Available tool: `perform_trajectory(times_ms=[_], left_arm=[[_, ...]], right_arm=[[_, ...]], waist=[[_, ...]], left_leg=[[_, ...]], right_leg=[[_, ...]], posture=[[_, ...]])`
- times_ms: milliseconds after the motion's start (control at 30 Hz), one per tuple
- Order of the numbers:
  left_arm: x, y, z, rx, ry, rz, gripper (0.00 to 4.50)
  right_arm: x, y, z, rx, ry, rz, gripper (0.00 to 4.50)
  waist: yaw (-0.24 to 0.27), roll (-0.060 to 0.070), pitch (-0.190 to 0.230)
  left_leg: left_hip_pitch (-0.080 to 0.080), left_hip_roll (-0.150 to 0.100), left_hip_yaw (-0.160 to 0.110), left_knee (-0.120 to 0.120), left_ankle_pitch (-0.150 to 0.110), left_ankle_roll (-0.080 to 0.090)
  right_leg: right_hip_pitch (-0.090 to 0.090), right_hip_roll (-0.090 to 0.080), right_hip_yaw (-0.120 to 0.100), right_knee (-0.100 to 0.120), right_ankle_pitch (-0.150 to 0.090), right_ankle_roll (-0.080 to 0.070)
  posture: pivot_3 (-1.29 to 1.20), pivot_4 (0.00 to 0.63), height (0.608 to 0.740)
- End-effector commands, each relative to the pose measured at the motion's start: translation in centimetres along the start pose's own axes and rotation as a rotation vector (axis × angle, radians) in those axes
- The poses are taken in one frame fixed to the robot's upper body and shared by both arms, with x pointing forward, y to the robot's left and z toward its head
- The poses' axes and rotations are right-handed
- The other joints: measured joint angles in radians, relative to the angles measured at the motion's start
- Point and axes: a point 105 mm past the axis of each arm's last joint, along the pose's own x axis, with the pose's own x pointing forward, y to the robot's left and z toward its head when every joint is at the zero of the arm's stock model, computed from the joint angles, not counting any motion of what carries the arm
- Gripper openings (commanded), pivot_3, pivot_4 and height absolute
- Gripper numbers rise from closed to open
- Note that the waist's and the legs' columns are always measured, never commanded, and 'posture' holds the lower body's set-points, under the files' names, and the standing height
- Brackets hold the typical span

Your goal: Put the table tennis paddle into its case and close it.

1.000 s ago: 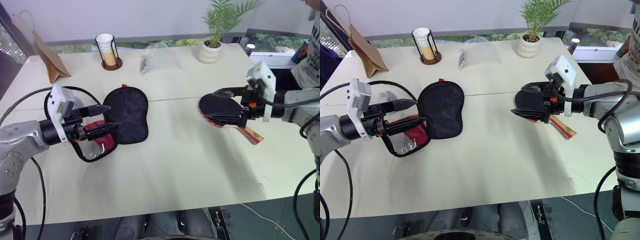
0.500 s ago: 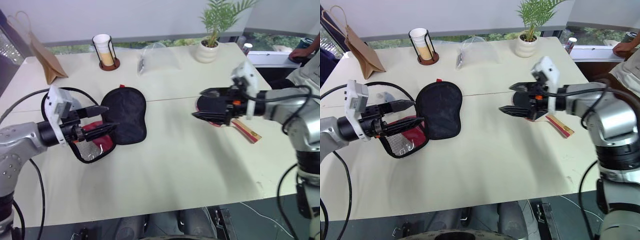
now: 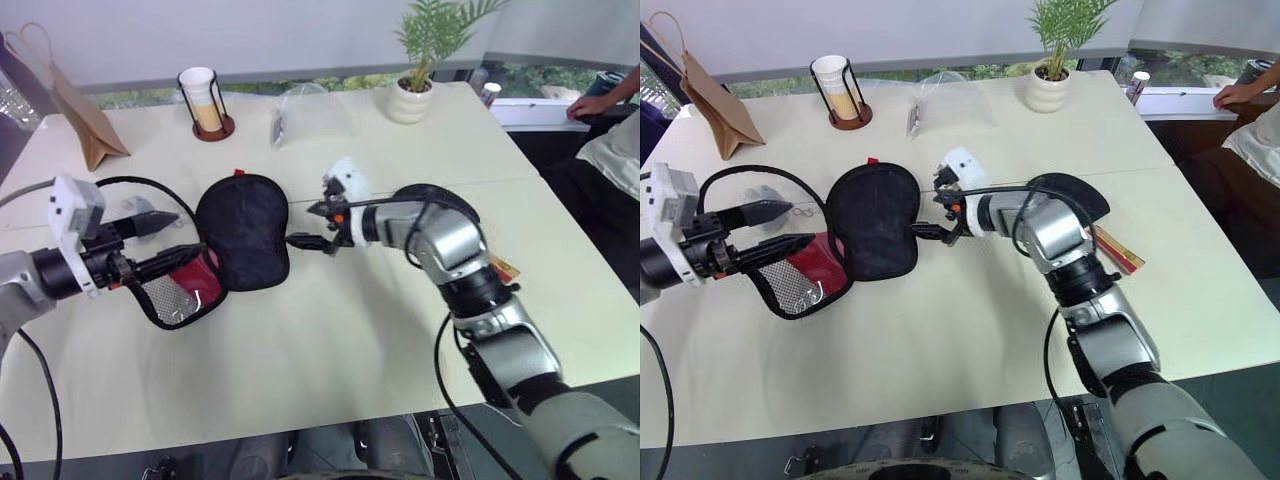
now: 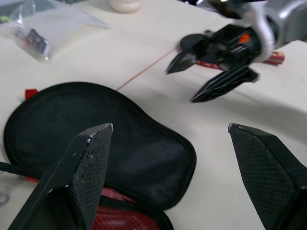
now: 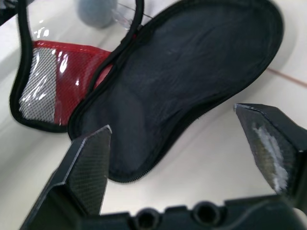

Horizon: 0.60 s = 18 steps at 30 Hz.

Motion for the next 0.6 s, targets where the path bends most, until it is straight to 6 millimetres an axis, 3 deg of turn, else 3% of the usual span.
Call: perform_trajectory(times_ms=[33, 233, 600], left_arm=[[-0.6, -0.1, 1.2, 0.071, -0.009, 0.005, 4.01], [-0.5, -0.3, 1.4, 0.088, -0.01, 0.013, 4.01], [-0.7, -0.8, 1.4, 0.089, -0.01, 0.031, 4.01]], right_arm=[[1.7, 0.5, 0.5, -0.016, 0.003, 0.012, 4.46], [4.7, 1.4, -1.6, -0.025, 0.084, 0.019, 4.46], [7.1, 3.1, -3.0, -0.034, 0.135, 0.045, 4.46]], waist=[[-0.002, 0.0, 0.0], [-0.005, 0.0, 0.0], [-0.027, 0.0, 0.0]], left_leg=[[0.0, 0.0, 0.0, 0.0, 0.0, 0.0], [0.001, 0.0, -0.001, -0.001, 0.001, -0.001], [0.003, 0.001, -0.002, -0.003, 0.002, -0.004]], right_leg=[[0.0, 0.0, 0.0, 0.0, 0.0, 0.0], [-0.001, 0.001, 0.0, 0.002, 0.0, 0.0], [0.0, 0.002, 0.0, 0.004, 0.0, 0.0]], posture=[[0.0, 0.15, 0.74], [0.0, 0.15, 0.74], [0.0, 0.15, 0.74]])
